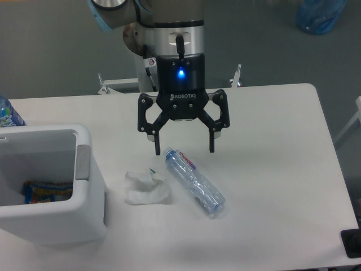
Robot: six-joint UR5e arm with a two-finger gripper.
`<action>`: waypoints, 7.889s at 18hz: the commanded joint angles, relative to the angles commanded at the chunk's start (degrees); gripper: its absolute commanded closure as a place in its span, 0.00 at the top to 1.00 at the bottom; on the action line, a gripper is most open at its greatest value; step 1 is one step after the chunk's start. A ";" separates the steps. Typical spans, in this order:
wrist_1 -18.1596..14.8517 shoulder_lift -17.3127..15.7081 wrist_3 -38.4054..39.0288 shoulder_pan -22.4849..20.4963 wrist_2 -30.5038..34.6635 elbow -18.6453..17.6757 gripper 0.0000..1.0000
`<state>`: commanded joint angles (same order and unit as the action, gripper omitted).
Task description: Open the trash can
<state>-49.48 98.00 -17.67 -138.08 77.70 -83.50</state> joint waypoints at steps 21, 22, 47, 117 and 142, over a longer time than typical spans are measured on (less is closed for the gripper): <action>-0.35 -0.88 0.00 -0.53 0.00 -0.17 1.00; -0.26 -0.88 -0.09 -0.53 0.09 -0.35 1.00; -0.35 -1.05 -1.93 -0.88 0.88 -0.35 1.00; -4.48 -3.51 -19.25 -5.36 7.56 -3.78 1.00; -4.39 -3.43 -19.07 -6.85 7.91 -5.10 1.00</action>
<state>-53.88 94.57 -36.74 -144.93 85.61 -88.59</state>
